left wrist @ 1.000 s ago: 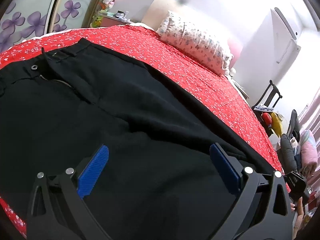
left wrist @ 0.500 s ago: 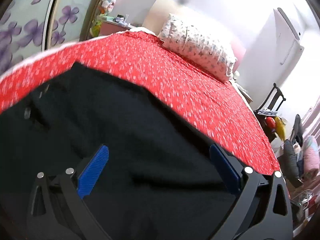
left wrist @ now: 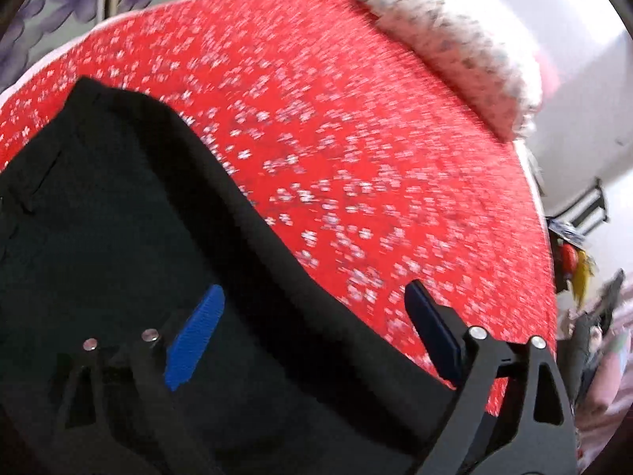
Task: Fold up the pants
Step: 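Lift the trouser leg with the right gripper and fold it over the other leg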
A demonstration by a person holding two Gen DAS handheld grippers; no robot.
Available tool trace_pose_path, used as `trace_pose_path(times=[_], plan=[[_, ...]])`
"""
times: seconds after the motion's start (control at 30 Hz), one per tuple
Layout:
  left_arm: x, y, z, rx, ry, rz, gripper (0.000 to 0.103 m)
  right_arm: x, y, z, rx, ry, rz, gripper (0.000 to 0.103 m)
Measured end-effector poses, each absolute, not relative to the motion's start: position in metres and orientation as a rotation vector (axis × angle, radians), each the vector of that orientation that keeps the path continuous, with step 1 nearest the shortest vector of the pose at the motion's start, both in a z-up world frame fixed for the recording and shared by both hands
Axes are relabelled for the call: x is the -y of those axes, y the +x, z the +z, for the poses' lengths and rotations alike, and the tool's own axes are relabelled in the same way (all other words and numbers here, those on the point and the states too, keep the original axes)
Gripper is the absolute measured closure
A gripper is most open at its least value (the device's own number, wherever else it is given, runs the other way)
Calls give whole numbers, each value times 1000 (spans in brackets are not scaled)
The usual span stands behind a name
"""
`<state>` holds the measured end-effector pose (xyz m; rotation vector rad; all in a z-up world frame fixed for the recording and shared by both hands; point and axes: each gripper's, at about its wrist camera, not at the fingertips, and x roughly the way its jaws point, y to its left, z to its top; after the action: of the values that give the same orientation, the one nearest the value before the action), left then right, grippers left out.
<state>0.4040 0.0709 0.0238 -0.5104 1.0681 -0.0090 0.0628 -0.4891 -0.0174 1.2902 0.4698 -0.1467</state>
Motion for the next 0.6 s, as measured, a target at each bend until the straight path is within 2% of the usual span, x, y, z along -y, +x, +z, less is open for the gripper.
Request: trace_pose_path(times=[0.07, 0.1, 0.13, 0.17, 0.2, 0.33, 0.6], plan=[[-72, 415, 17, -1103, -494, 43, 32, 491, 64, -18, -476, 1288, -144, 99], [-78, 419, 11, -1116, -510, 72, 46, 491, 64, -18, -478, 1286, -144, 99], [-84, 421, 6, -1125, -539, 93, 65, 491, 66, -17, -480, 1282, -144, 99], [-90, 421, 1, -1132, -571, 100, 75, 491, 68, -16, -482, 1276, -144, 99], [-98, 419, -6, -1136, -644, 67, 92, 491, 71, -16, -484, 1272, -142, 99], [-111, 398, 0, -1084, -685, 41, 98, 490, 76, -11, -475, 1254, -138, 99], [-119, 296, 76, -868, -591, -43, 98, 503, 49, 8, -392, 1211, -120, 99]])
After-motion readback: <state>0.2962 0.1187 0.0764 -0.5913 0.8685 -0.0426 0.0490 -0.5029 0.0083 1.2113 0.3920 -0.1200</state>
